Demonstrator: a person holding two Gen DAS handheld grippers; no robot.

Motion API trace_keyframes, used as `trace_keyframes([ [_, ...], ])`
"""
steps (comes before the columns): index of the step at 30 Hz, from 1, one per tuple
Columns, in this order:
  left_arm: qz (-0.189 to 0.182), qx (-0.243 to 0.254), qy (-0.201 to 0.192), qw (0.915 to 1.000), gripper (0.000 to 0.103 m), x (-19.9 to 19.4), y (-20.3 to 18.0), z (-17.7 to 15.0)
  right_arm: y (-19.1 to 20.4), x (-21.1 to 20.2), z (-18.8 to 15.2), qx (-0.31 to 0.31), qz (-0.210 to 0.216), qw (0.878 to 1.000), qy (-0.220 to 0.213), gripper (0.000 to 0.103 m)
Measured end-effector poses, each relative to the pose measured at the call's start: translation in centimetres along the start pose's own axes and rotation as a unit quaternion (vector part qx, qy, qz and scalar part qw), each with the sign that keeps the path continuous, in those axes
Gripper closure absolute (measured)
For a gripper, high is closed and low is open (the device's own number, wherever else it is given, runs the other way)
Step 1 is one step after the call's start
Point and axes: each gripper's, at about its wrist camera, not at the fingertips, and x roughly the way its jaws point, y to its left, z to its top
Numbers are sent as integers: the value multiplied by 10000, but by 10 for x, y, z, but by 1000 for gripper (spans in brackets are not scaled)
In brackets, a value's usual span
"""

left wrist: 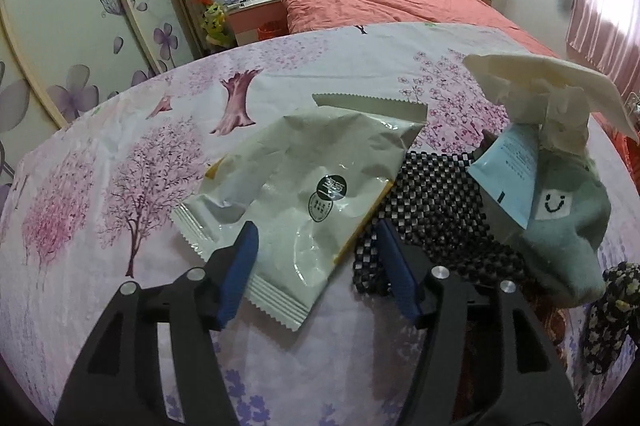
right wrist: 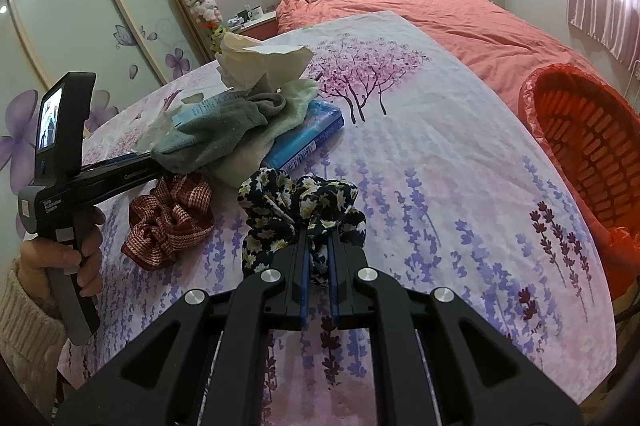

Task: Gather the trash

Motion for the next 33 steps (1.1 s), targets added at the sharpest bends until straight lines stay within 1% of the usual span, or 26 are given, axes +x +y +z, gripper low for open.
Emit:
trace_keyframes([
  [1, -77, -61, 10, 10000, 45, 1, 2, 1, 0, 0, 0, -1, 0, 10000, -4, 95],
  [2, -160, -107, 18, 9998, 48, 2, 5, 0, 0, 0, 0, -1, 3, 10000, -6, 95],
  [4, -227, -111, 4, 9997, 52, 2, 5, 0, 0, 0, 0, -2, 4, 10000, -3, 95],
  [5, -267, -98, 3, 9996, 58, 1, 5, -1, 0, 0, 0, 2, 3, 10000, -2, 95],
  [6, -327, -89, 6, 9994, 67, 1, 4, -1, 0, 0, 0, 5, 2, 10000, -4, 95],
  [7, -339, -83, 10, 9994, 71, 0, 2, -1, 0, 0, 0, 6, 0, 10000, -6, 95],
  [8, -380, -97, 29, 9992, 83, 0, 2, -1, 0, 0, 0, 7, -5, 10000, -12, 95],
  [9, -447, -131, 58, 9989, 88, 0, 2, 0, 0, 0, 0, 7, -7, 10000, -17, 95],
  [12, -410, -93, 45, 9991, 92, 0, -1, 1, -2, -3, 1, 2, -5, 10000, -46, 95],
  [14, -403, -87, 6, 9992, 97, -1, -2, 1, -3, -4, 2, 4, -7, 10000, -66, 95],
  [15, -467, -114, -17, 9988, 99, -3, 0, 2, -3, -5, 2, 6, -8, 10000, -71, 95],
  [18, -581, -126, -99, 9982, 100, -10, 3, 4, -4, -7, 3, 15, -5, 10000, -99, 95],
  [23, -617, -128, -293, 9976, 100, -29, 9, 10, -4, -13, 5, 27, 25, 9998, -177, 95],
  [28, -661, -242, -403, 9967, 100, -48, 12, 18, -3, -23, 10, 9, 71, 9996, -287, 95],
  [33, -729, -269, -507, 9957, 100, -67, 10, 19, -1, -34, 14, -30, 79, 9990, -446, 96],
])
